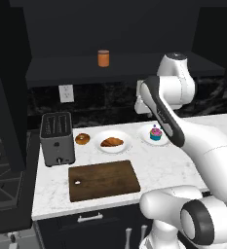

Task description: From the different types of pastries on the counter, select a croissant and place it on the cutting board. Then retrieve a jar of jam from the cabinet and place it alongside the croissant on the cutting board.

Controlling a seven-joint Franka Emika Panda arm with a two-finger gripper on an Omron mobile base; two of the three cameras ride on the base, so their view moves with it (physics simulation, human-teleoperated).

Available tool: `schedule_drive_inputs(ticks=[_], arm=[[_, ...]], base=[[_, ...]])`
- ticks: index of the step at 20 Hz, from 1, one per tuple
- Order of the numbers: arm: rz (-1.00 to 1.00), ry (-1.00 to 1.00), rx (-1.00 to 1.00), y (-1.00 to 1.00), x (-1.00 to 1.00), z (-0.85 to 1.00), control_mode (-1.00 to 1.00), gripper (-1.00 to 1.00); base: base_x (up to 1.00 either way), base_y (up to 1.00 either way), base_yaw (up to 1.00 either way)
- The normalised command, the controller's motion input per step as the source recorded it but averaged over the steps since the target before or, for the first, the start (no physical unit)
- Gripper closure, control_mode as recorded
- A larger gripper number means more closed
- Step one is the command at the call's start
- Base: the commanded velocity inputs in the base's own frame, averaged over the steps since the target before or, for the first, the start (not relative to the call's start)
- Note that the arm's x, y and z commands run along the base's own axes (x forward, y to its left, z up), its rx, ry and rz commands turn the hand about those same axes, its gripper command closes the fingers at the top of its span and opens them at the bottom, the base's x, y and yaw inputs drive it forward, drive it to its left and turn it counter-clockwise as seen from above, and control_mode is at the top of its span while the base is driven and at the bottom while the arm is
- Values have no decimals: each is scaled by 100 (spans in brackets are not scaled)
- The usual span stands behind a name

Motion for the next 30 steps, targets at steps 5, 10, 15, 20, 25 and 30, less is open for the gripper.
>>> schedule_drive_inputs(ticks=[5,10,15,20,25,30], arm=[[0,0,0,19,-12,-27,-100,-100],[0,2,0,34,-17,-40,-100,-100],[0,2,0,28,-5,-34,-100,-100],[0,0,0,8,0,-13,-100,-100],[0,0,0,0,0,-6,-100,-100],[0,0,0,0,0,-13,-100,-100]], base=[[0,0,0],[0,0,0],[0,0,0],[0,0,0],[0,0,0],[0,0,0]])
